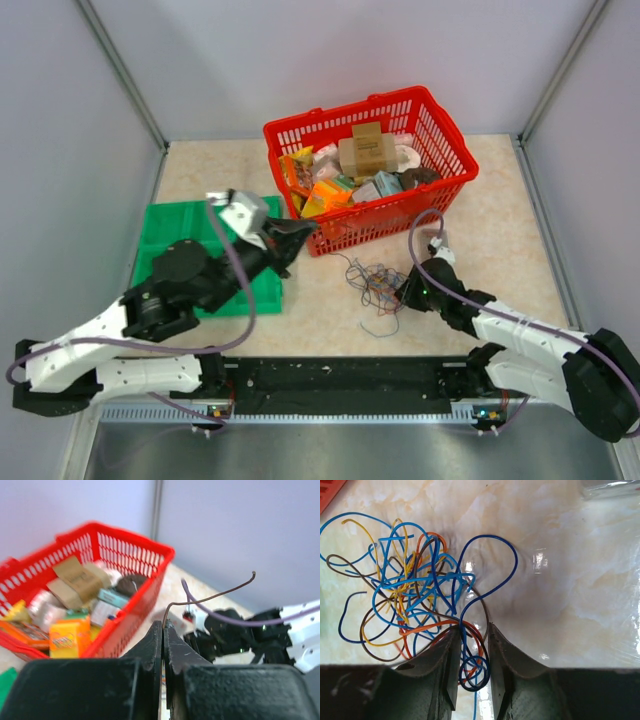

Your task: Untangle the cables

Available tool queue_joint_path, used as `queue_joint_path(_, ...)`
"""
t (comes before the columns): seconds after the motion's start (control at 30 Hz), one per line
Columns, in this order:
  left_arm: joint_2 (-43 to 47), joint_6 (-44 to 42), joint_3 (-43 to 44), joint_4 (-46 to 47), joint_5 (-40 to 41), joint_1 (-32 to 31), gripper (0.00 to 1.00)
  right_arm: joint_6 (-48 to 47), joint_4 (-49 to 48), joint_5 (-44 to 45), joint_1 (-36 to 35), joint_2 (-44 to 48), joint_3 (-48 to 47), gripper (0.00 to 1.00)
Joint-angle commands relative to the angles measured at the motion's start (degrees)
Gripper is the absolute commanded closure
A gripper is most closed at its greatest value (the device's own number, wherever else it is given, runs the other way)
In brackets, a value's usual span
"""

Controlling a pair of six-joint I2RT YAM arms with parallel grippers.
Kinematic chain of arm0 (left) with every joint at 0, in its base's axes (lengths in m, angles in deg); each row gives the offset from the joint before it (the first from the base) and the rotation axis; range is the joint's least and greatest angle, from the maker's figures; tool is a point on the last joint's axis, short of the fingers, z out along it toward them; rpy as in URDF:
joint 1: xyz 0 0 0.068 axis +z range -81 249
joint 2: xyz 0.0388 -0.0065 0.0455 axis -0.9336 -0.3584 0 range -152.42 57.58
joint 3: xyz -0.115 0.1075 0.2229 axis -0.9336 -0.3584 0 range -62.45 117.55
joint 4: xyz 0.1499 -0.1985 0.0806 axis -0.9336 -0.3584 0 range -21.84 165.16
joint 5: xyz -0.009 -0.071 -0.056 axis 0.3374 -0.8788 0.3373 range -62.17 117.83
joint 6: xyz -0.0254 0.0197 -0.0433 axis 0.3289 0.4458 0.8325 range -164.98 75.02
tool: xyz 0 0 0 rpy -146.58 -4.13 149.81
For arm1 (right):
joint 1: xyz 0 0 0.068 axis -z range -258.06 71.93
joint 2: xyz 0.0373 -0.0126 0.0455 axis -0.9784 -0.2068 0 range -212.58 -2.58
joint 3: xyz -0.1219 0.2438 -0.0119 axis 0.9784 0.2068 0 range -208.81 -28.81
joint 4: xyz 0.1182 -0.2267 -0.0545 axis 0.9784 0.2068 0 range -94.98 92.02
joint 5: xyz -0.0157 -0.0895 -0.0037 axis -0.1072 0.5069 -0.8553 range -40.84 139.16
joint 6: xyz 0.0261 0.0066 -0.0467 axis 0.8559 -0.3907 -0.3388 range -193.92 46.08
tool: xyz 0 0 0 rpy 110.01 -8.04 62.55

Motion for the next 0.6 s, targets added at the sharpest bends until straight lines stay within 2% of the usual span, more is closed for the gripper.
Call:
queue_joint_path(0.0,4.3,-6.1,6.2,-1.7,5.9,-0.1,1.0,1.3,-0.5,5.5,-0.5,0.3,0.2,0.7)
queue_joint_path(0.1,5.9,-8.3,9.4,-2.4,6.7,-0.1,1.0,1.1,0.3,7.1,-0.4,0.9,0.3,0.68)
queue_joint_path(0.3,6.5,-10.9,14.9,-3.7,7.0,-0.1,1.0,0.7,2.1,9.7,1.3,3.1,1.3,0.74)
queue_joint_path(0.43,4.5,-7.5,15.4,-6.6,6.1,-0.1,1.0,-1.5,4.5,11.3,3.3,6.1,1.3,0.78)
queue_joint_path(0.57,3.5,-2.8,11.9,-8.8,6.8,-0.1,1.0,-2.5,6.1,10.0,7.5,8.6,1.7,0.78)
